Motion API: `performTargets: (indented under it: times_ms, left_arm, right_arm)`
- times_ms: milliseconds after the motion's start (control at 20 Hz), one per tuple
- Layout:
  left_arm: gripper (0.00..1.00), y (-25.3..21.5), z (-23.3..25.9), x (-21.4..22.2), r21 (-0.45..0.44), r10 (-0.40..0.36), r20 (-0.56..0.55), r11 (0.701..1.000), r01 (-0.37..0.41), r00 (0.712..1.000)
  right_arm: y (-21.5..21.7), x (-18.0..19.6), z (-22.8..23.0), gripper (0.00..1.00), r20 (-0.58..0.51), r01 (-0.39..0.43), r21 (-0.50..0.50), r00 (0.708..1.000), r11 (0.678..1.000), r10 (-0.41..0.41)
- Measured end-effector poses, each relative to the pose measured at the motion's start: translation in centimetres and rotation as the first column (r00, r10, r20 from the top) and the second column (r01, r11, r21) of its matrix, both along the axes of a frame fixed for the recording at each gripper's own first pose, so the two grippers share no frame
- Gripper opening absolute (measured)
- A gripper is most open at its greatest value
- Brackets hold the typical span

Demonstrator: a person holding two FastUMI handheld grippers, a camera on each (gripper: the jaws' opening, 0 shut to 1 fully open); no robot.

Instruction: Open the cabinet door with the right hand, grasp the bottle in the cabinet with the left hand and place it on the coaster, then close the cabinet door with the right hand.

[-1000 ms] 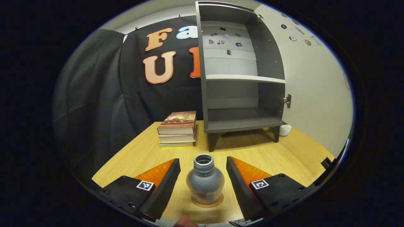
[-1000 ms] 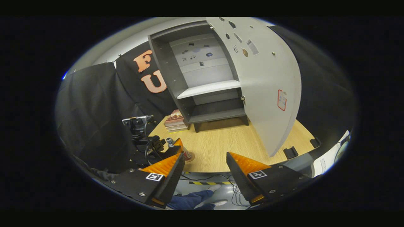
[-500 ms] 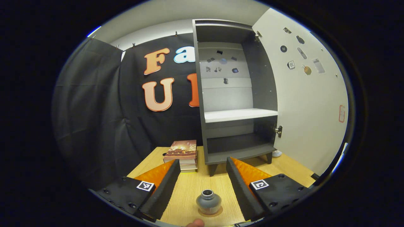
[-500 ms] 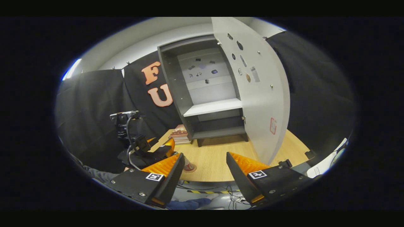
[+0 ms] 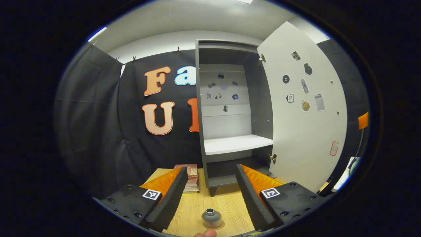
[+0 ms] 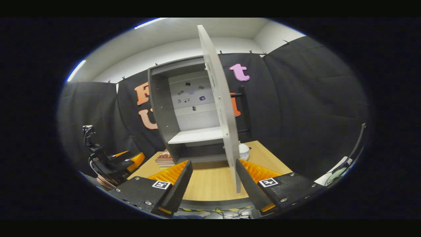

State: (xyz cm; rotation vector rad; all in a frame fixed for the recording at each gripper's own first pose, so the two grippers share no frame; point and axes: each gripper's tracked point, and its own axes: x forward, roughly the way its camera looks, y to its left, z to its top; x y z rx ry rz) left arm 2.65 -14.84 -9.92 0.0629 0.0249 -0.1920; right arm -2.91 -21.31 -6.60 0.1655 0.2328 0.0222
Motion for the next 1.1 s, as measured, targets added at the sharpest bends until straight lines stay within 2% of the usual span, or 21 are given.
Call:
performTargets:
  times_ms: [150,400,600,1100]
  left_arm:
    - [0.96,0.0,0.0,-0.4,-0.027,0.004,-0.03,1.0,-0.005,1.0]
    - [0.95,0.4,-0.9,-0.3,0.006,0.04,-0.058,0.999,-0.039,0.998]
    - [0.95,0.6,-0.9,-0.2,0.018,0.06,-0.061,0.998,-0.059,0.996]
    - [0.95,0.9,-1.2,-0.4,0.032,0.088,-0.06,0.996,-0.086,0.994]
  right_arm:
    - [-3.6,1.2,1.5,0.82,0.036,0.041,-0.029,0.999,0.999,-0.04]
    - [-7.5,3.6,1.8,0.82,0.06,0.078,-0.039,0.995,0.996,-0.076]
    - [-8.8,5.0,1.8,0.82,0.067,0.071,-0.041,0.995,0.997,-0.068]
    - [-7.7,7.2,1.6,0.82,0.072,0.011,-0.068,0.997,0.998,-0.007]
